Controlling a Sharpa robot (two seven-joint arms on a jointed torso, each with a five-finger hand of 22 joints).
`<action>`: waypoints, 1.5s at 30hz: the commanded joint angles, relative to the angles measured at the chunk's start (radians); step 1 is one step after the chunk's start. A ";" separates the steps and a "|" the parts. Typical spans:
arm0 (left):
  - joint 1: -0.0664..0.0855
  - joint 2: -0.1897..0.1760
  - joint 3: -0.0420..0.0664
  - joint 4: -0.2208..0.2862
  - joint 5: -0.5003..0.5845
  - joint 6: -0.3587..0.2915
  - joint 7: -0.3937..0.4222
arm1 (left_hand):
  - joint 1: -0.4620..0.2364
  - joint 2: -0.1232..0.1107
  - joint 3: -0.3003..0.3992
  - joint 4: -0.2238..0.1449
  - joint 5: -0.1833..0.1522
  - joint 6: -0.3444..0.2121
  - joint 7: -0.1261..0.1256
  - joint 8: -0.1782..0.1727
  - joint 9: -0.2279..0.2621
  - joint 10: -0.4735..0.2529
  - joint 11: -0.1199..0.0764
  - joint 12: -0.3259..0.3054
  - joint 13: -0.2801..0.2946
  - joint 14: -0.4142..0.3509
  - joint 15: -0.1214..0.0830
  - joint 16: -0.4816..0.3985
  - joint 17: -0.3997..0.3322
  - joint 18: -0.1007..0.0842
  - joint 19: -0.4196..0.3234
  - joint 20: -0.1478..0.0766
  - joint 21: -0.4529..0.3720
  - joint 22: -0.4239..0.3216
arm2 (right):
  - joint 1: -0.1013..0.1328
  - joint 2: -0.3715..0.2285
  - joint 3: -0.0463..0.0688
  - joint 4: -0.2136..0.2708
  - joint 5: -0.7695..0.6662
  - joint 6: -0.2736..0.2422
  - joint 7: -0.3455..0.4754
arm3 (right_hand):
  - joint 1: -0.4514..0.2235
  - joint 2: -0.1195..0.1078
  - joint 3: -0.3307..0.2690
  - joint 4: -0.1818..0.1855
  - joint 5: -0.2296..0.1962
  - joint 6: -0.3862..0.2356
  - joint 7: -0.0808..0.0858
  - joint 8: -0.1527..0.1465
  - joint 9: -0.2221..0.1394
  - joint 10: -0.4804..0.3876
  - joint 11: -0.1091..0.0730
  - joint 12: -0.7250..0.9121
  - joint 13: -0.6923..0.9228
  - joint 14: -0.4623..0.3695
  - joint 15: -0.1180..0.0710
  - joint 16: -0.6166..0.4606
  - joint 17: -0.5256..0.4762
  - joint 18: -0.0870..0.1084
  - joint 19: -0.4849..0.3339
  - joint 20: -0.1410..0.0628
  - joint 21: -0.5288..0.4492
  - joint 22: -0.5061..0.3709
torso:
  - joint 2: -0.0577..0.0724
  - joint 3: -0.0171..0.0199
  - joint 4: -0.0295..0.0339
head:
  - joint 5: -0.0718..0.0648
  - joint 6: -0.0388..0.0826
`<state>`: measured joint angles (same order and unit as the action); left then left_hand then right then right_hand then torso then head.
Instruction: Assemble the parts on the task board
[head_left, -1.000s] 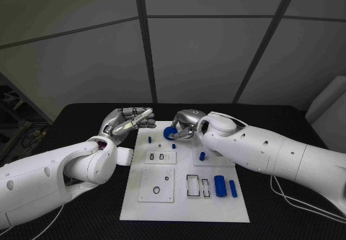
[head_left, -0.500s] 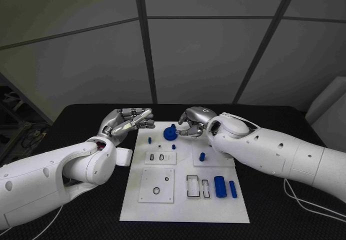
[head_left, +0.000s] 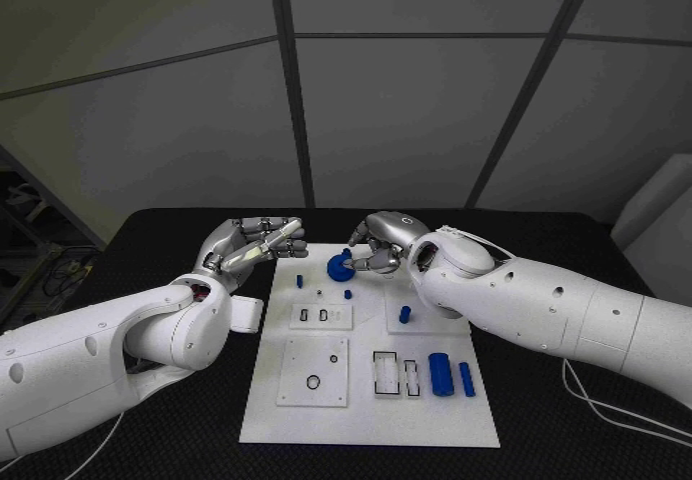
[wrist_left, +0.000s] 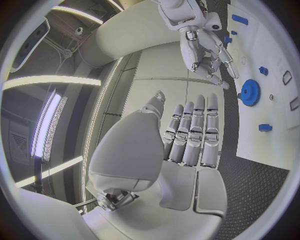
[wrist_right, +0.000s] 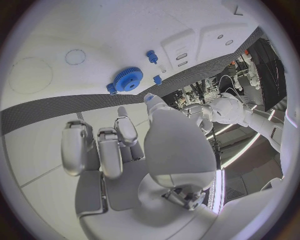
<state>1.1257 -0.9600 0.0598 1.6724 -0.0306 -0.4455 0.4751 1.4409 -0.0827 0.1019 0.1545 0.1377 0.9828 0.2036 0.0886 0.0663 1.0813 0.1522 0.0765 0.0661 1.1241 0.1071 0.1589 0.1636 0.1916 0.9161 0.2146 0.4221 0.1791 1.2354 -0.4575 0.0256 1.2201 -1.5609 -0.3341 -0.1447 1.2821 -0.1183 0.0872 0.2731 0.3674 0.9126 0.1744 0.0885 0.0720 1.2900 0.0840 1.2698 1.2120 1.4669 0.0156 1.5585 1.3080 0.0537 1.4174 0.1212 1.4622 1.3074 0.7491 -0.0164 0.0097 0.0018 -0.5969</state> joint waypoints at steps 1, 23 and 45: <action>0.002 0.002 0.001 0.000 -0.007 0.006 0.005 | -0.008 0.002 0.002 -0.006 -0.004 -0.002 0.008 -0.004 -0.001 -0.003 0.007 -0.003 0.000 -0.006 0.004 -0.005 0.001 -0.013 -0.008 0.001 -0.004 -0.001 | 0.002 0.012 0.000 -0.013 0.010 0.043 0.000 | 0.014 -0.003 0.003 -0.002 -0.007 -0.011 0.000 -0.009 -0.002 0.003 0.006 0.002 0.000 0.100 0.002 0.007 0.248 -0.005 0.004 0.005 0.004 0.046 | 0.000 -0.0013 -0.0010 | 0.001 -0.001; 0.002 0.008 0.001 -0.008 -0.007 0.008 0.003 | -0.008 0.002 0.002 -0.006 -0.004 -0.002 0.008 -0.004 -0.001 -0.003 0.007 -0.003 0.000 -0.006 0.004 -0.005 0.001 -0.013 -0.008 0.001 -0.004 -0.001 | -0.003 0.085 -0.001 -0.093 0.003 0.160 -0.018 | 0.050 -0.001 0.010 -0.016 -0.050 -0.025 -0.024 -0.025 -0.004 0.008 -0.014 0.008 0.008 0.102 -0.013 0.009 0.255 -0.005 0.002 -0.004 0.003 0.045 | 0.000 0.0000 -0.0005 | 0.003 -0.003; 0.002 0.006 0.001 -0.012 -0.007 0.010 -0.001 | -0.009 0.003 0.002 -0.007 -0.004 -0.001 0.008 -0.005 0.000 -0.002 0.007 -0.004 0.000 -0.006 0.005 -0.007 0.002 -0.013 -0.011 0.002 -0.005 -0.002 | -0.003 0.048 -0.001 -0.058 -0.004 0.077 -0.004 | 0.060 0.008 0.015 -0.021 -0.054 -0.018 -0.021 -0.022 -0.002 0.021 -0.013 0.020 0.023 0.103 -0.014 0.011 0.259 -0.006 0.006 -0.008 0.006 0.051 | -0.001 0.0012 -0.0023 | 0.005 -0.005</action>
<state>1.1257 -0.9539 0.0598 1.6609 -0.0306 -0.4451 0.4715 1.4409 -0.0827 0.1049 0.1516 0.1377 0.9828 0.2036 0.0893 0.0663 1.0813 0.1521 0.0765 0.0661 1.1214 0.1098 0.1589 0.1648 0.1916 0.9126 0.2182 0.4221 0.1782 1.2313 -0.4044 0.0251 1.1540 -1.5587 -0.1910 -0.1625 1.3331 -0.1088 0.1030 0.2574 0.3157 0.8877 0.1520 0.0688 0.0714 1.3025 0.0713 1.2856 1.2334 1.4669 0.0086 1.5659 1.3075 0.0541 1.4209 0.1175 1.4621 1.3073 0.7485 -0.0158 0.0070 0.0067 -0.6028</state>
